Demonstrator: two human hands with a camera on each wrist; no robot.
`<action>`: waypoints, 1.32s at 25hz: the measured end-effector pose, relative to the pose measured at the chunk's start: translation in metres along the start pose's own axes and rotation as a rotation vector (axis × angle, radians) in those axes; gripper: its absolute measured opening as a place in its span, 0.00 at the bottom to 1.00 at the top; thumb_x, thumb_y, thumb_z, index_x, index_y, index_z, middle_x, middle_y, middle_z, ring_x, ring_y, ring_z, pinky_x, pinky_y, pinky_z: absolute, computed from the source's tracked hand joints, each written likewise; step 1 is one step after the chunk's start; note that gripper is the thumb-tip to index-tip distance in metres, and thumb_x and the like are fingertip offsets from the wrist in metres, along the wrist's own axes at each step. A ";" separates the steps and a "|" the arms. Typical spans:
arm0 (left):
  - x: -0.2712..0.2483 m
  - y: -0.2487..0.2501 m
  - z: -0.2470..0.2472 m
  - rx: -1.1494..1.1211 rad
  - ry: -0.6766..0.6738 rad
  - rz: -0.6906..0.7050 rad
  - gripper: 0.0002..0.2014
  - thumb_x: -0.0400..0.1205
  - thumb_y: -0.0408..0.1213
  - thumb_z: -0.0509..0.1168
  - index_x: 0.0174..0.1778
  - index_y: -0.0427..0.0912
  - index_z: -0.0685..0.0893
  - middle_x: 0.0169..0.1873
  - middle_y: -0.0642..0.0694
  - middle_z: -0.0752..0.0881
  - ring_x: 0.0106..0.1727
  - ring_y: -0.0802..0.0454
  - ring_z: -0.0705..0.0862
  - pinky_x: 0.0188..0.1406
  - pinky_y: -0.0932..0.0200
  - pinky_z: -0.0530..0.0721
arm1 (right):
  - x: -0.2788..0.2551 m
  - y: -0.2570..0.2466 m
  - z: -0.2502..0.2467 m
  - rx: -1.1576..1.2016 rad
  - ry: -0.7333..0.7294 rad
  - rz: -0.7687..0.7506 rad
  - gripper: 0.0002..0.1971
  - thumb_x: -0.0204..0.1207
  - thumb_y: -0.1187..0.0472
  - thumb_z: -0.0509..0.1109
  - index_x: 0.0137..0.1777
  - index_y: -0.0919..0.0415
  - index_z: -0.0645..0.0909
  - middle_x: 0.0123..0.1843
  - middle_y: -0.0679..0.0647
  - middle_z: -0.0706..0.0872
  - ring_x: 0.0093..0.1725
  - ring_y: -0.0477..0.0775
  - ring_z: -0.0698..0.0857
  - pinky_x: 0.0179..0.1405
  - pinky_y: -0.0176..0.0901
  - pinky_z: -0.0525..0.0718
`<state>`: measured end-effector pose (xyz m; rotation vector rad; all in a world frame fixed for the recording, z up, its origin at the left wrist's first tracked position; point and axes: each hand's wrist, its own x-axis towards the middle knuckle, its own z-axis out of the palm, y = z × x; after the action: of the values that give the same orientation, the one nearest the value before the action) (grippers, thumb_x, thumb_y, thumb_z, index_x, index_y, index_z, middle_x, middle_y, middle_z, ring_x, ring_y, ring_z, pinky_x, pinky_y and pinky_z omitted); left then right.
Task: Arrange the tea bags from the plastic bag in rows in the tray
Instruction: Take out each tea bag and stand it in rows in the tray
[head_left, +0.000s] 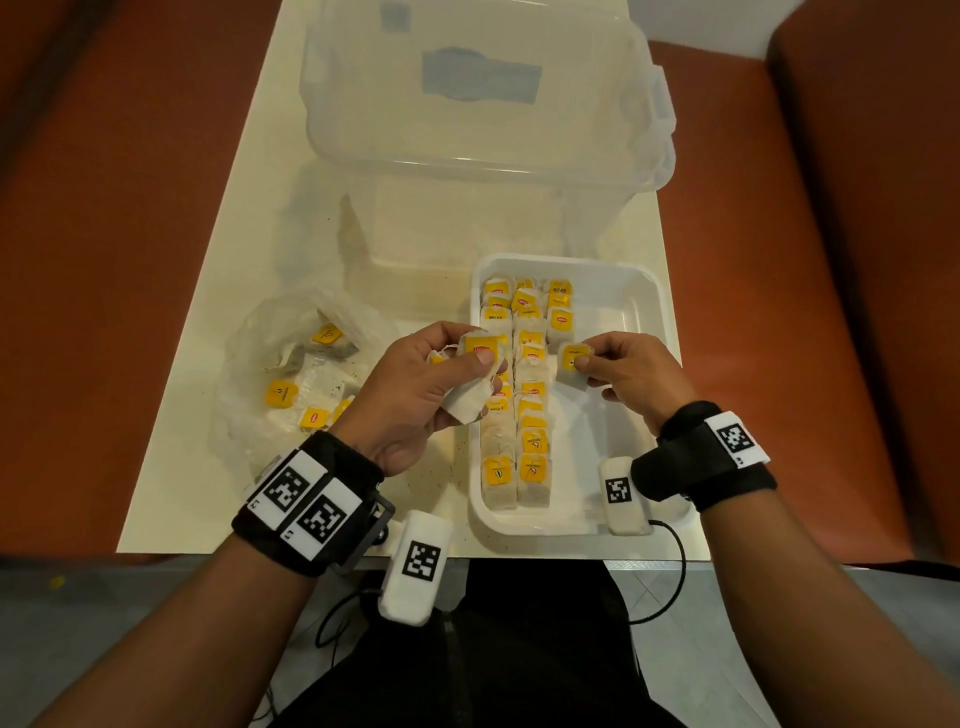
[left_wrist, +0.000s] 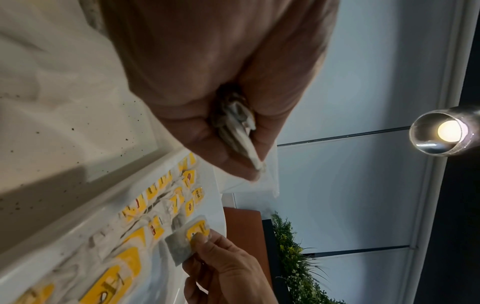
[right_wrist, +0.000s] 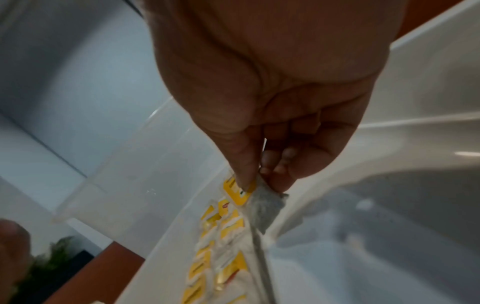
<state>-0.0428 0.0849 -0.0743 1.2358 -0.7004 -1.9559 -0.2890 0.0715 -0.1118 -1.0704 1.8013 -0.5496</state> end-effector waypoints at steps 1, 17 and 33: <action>0.000 0.000 -0.001 0.016 0.000 0.001 0.08 0.81 0.31 0.71 0.55 0.41 0.84 0.44 0.41 0.91 0.36 0.51 0.88 0.27 0.60 0.84 | 0.004 0.001 0.001 -0.032 0.005 -0.002 0.03 0.82 0.62 0.72 0.52 0.59 0.87 0.44 0.54 0.88 0.40 0.49 0.83 0.38 0.40 0.80; -0.007 0.005 -0.003 0.064 0.031 -0.043 0.15 0.79 0.38 0.73 0.61 0.41 0.86 0.42 0.43 0.92 0.33 0.53 0.89 0.22 0.65 0.80 | 0.045 0.008 0.014 -0.003 0.146 0.030 0.06 0.74 0.63 0.80 0.45 0.58 0.85 0.42 0.59 0.91 0.36 0.53 0.85 0.38 0.45 0.84; -0.010 0.009 0.004 0.045 0.079 -0.031 0.06 0.78 0.34 0.74 0.39 0.48 0.84 0.34 0.47 0.90 0.28 0.59 0.87 0.19 0.68 0.77 | 0.053 0.010 0.017 0.037 0.190 0.028 0.10 0.72 0.62 0.82 0.50 0.58 0.85 0.44 0.59 0.91 0.37 0.54 0.88 0.47 0.53 0.91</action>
<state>-0.0412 0.0876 -0.0612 1.3513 -0.6926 -1.9139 -0.2879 0.0327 -0.1528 -0.9944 1.9595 -0.6840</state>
